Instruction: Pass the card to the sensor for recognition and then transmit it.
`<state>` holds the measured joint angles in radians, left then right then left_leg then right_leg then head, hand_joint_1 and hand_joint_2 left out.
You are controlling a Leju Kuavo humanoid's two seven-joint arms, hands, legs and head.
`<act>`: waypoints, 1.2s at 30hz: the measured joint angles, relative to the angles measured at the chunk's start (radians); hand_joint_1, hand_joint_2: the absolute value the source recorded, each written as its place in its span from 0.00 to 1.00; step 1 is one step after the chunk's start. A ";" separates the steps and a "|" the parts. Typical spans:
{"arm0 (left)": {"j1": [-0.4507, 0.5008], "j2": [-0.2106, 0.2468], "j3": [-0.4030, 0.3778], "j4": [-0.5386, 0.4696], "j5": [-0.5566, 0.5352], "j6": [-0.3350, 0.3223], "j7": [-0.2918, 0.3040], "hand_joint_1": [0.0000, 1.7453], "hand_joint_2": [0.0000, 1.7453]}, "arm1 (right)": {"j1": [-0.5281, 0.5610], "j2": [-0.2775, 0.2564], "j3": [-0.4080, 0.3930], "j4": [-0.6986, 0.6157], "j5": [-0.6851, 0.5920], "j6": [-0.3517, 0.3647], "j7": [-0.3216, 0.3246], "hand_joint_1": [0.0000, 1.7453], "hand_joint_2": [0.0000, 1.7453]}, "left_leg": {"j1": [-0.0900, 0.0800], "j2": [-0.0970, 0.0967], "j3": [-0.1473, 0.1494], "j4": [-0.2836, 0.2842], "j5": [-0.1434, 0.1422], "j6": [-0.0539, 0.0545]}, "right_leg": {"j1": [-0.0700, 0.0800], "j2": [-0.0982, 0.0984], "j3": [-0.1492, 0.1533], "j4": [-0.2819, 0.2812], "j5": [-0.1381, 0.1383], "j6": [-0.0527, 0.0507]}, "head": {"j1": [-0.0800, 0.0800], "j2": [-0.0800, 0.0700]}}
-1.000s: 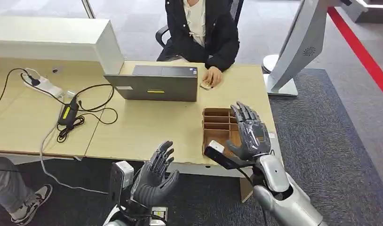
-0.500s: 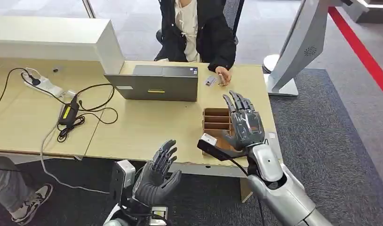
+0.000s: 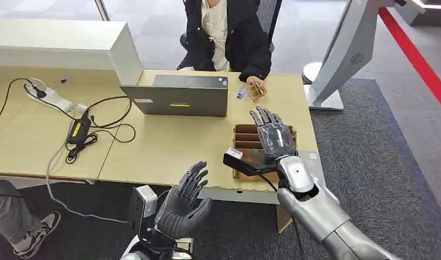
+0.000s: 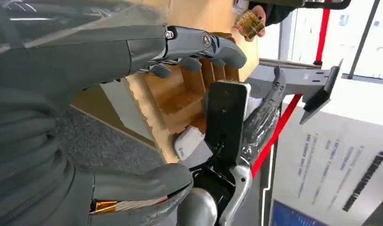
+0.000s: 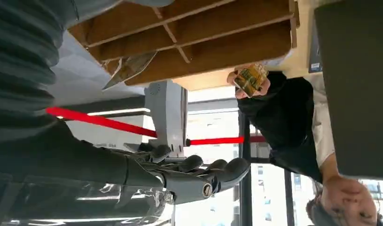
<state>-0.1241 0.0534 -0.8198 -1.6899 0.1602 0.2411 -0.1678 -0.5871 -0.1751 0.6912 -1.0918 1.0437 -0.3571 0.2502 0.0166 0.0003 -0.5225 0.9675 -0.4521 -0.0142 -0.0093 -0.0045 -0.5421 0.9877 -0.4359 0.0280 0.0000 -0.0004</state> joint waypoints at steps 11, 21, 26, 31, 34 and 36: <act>0.006 0.000 0.000 0.000 -0.002 0.014 -0.004 0.00 1.00 | -0.035 0.027 0.029 0.097 -0.047 -0.029 0.000 0.00 1.00 | 0.000 0.000 0.000 0.000 0.000 0.000 | 0.000 0.000 0.000 0.000 0.000 0.000 | 0.000 0.000; 0.008 0.000 0.000 -0.001 -0.003 0.045 -0.003 0.00 1.00 | -0.086 0.041 0.051 0.170 -0.044 -0.092 0.016 0.00 1.00 | 0.000 0.000 0.000 0.000 0.000 0.000 | 0.000 0.000 0.000 0.000 0.000 0.000 | 0.000 0.000; 0.008 0.000 0.000 -0.002 -0.006 0.045 -0.002 0.00 1.00 | -0.111 0.039 0.058 0.197 -0.038 -0.093 0.041 0.00 1.00 | 0.000 0.000 0.000 0.000 0.000 0.000 | 0.000 0.000 0.000 0.000 0.000 0.000 | 0.000 0.000; 0.008 0.000 0.000 -0.003 -0.010 0.049 -0.003 0.00 1.00 | -0.124 0.035 0.061 0.222 -0.038 -0.094 0.045 0.00 1.00 | 0.000 0.000 0.000 0.000 0.000 0.000 | 0.000 0.000 0.000 0.000 0.000 0.000 | 0.000 0.000; 0.009 0.000 0.001 -0.004 -0.014 0.055 -0.004 0.00 1.00 | -0.131 0.032 0.061 0.235 -0.042 -0.095 0.049 0.00 1.00 | 0.000 0.000 0.000 0.000 0.000 0.000 | 0.000 0.000 0.000 0.000 0.000 0.000 | 0.000 0.000; 0.010 0.000 0.001 -0.004 -0.017 0.056 -0.004 0.00 1.00 | -0.135 0.030 0.061 0.243 -0.047 -0.095 0.052 0.00 1.00 | 0.000 0.000 0.000 0.000 0.000 0.000 | 0.000 0.000 0.000 0.000 0.000 0.000 | 0.000 0.000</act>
<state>-0.1140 0.0538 -0.8190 -1.6941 0.1434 0.2968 -0.1720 -0.7217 -0.1453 0.7519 -0.8492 0.9972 -0.4520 0.3025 0.0165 0.0005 -0.5221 0.9678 -0.4519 -0.0142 -0.0093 -0.0044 -0.5423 0.9877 -0.4356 0.0281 0.0000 -0.0004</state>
